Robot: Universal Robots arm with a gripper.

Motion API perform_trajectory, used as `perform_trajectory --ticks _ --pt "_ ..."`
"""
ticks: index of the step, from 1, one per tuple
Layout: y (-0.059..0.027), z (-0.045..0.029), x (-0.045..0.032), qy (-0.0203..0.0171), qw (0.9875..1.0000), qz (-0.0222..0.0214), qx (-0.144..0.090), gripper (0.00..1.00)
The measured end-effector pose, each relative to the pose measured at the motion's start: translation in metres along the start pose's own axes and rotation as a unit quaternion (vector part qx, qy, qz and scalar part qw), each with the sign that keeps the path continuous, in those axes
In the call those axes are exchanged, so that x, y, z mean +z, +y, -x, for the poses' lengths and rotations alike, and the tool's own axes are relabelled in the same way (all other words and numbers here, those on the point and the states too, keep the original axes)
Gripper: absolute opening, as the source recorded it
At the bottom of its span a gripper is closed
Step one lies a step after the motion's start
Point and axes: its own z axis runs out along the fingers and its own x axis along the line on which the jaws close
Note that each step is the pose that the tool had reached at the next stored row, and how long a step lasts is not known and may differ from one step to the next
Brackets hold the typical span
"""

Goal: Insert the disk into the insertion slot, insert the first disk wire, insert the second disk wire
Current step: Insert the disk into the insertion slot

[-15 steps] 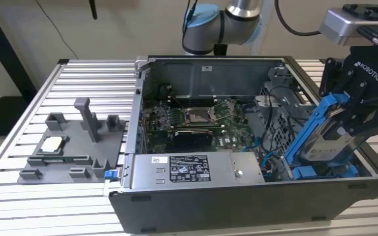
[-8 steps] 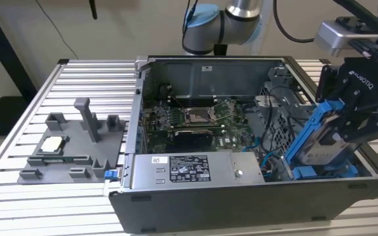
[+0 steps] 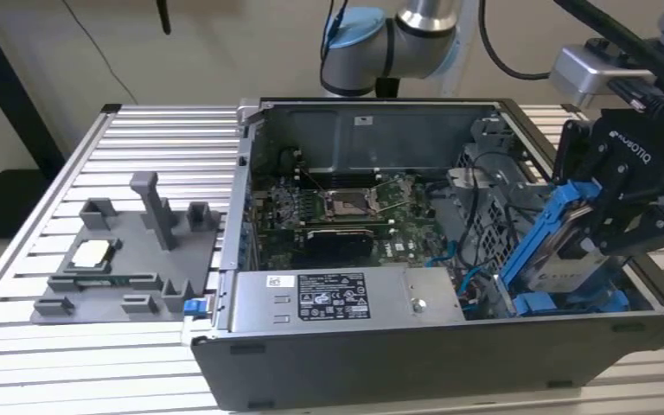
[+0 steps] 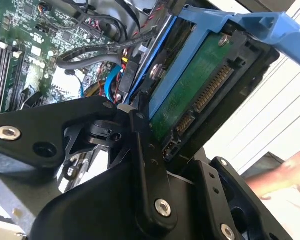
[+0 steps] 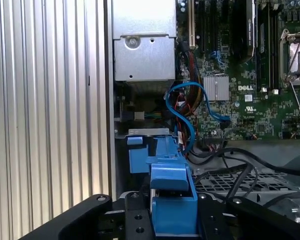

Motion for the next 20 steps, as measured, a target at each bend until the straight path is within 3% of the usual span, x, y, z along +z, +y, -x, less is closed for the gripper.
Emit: perform_trajectory --ticks 2,3,4,11,14,16,20 --pt "0.0 0.0 -0.0003 0.0 1.0 0.0001 0.0 0.34" --pt "0.0001 0.0 -0.0013 0.0 1.0 0.0001 0.0 0.41" --pt "0.0002 0.0 -0.0031 0.0 1.0 0.0001 0.0 0.41" --pt "0.0012 0.0 -0.0239 0.0 1.0 0.0004 0.0 0.41" --pt "0.0014 0.0033 -0.0244 0.0 1.0 0.0002 0.0 0.41" --pt "0.0014 0.0057 -0.0238 -0.0006 1.0 -0.0047 0.0 0.41" --pt "0.0015 0.0086 -0.0222 -0.0015 0.9998 -0.0206 -0.001 0.41"
